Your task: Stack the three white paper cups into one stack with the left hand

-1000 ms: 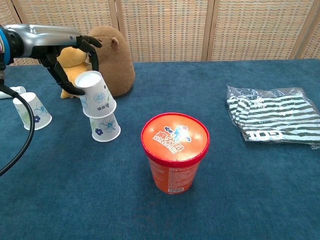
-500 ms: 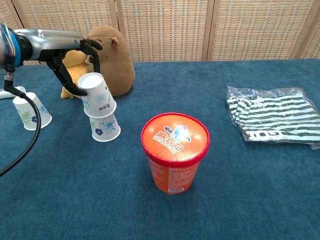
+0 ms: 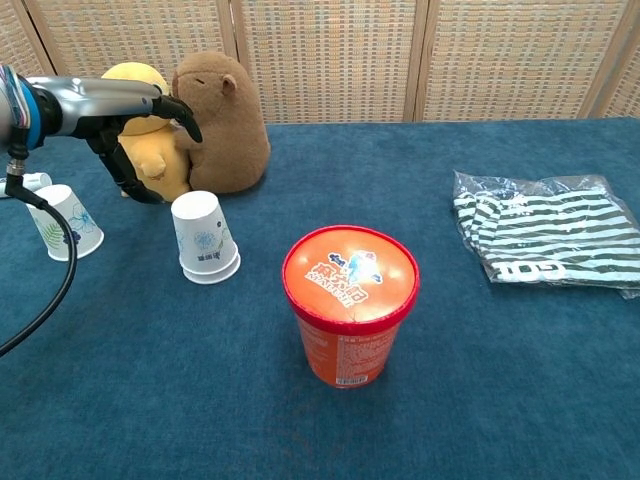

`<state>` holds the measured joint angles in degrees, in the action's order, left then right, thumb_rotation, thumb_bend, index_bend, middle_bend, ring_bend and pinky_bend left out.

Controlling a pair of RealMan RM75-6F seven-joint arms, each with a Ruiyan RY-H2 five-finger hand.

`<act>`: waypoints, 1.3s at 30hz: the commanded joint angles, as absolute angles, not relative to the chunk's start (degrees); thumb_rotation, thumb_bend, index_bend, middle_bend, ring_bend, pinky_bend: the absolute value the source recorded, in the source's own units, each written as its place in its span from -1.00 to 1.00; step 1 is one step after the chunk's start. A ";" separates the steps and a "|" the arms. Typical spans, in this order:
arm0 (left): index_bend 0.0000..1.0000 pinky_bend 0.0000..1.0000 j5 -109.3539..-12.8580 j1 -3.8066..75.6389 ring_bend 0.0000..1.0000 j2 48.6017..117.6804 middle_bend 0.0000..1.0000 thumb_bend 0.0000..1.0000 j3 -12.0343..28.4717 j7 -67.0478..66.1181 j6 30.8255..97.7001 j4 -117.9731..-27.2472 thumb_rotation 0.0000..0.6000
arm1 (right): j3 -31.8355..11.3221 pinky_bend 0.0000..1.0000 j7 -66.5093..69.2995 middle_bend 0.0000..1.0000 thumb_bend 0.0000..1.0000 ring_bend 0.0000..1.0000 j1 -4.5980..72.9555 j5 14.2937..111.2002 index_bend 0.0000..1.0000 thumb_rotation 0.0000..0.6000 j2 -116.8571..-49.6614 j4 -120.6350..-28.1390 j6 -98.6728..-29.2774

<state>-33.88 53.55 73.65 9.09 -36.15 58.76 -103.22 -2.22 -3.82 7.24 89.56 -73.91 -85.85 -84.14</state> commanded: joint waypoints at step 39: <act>-0.52 -1.00 -42.79 42.05 -1.00 67.02 -1.00 -0.52 3.45 -27.32 55.47 -90.23 1.00 | -1.88 -1.00 -5.87 -1.00 -1.00 -1.00 7.20 90.08 -1.00 1.00 -74.29 -86.36 -84.23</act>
<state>-43.08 41.83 66.76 3.25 -27.03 55.62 -90.51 -1.88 -5.86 7.19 90.08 -74.30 -86.36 -84.23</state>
